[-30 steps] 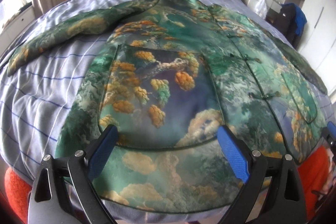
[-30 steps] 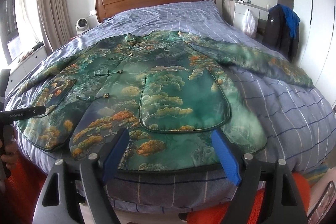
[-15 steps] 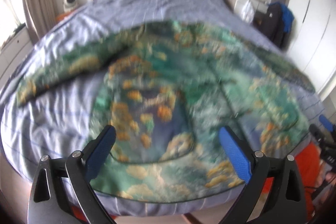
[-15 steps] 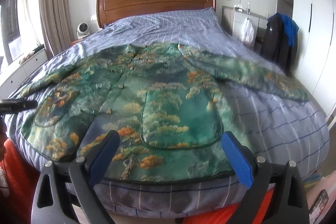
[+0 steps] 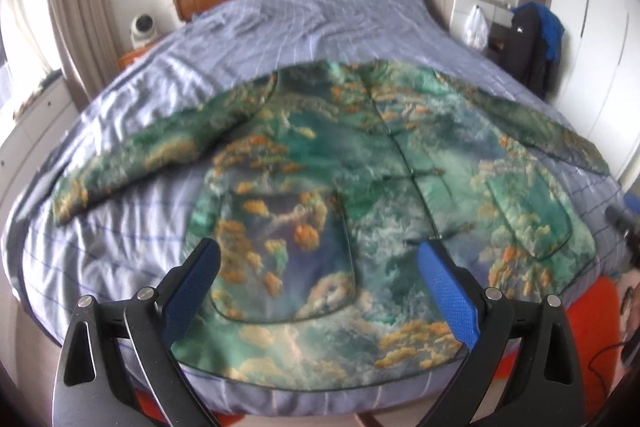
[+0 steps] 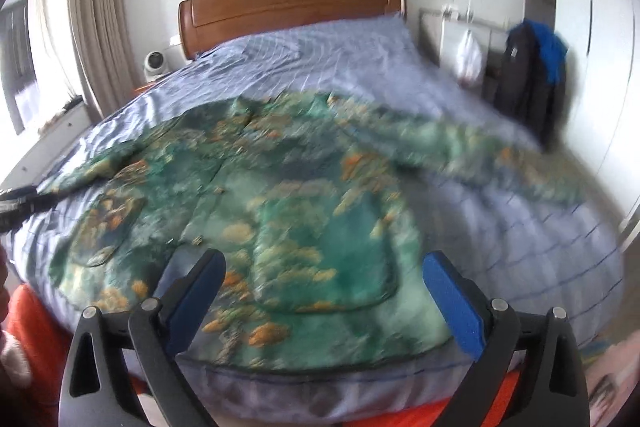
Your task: Fold large clothes
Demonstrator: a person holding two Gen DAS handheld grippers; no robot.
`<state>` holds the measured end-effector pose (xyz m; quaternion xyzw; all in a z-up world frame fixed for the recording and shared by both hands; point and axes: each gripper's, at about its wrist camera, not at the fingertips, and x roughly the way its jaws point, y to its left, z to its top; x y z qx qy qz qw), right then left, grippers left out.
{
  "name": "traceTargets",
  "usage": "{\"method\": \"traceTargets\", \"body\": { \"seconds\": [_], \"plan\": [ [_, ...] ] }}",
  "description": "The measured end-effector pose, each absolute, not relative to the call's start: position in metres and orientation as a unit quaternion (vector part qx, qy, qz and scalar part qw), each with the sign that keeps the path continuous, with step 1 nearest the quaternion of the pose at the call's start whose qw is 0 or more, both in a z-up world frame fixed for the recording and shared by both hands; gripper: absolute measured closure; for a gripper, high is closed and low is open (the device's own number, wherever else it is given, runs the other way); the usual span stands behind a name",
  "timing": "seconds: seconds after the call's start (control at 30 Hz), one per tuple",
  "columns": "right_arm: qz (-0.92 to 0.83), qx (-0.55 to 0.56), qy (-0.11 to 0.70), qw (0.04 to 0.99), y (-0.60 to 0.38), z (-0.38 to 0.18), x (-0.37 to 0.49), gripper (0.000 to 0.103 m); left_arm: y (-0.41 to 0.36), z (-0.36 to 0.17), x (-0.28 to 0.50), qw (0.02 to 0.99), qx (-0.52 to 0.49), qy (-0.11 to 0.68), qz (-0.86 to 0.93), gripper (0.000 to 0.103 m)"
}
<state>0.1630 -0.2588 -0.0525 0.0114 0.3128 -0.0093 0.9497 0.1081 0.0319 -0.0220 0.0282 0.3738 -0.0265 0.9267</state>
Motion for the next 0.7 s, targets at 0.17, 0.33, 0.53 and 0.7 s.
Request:
{"method": "traceTargets", "body": {
  "seconds": [0.17,0.33,0.53,0.7],
  "plan": [
    [-0.023,-0.017,0.295,0.955,-0.258,-0.031,0.169,0.005,0.03,-0.029,0.108,0.923,0.031,0.384,-0.012,0.004],
    [-0.015,-0.01,0.297,0.955,-0.258,-0.024,0.18,0.004,0.034,-0.033,0.108,0.921,0.035,0.388,-0.003,0.004],
    [-0.006,-0.002,0.302,0.953,-0.256,-0.024,0.189,0.004,0.04,-0.039,0.109,0.919,0.036,0.392,0.007,0.004],
    [0.004,0.009,0.302,0.953,-0.276,-0.032,0.197,0.004,0.047,-0.042,0.106,0.919,0.034,0.392,0.01,0.004]
  ]
}}
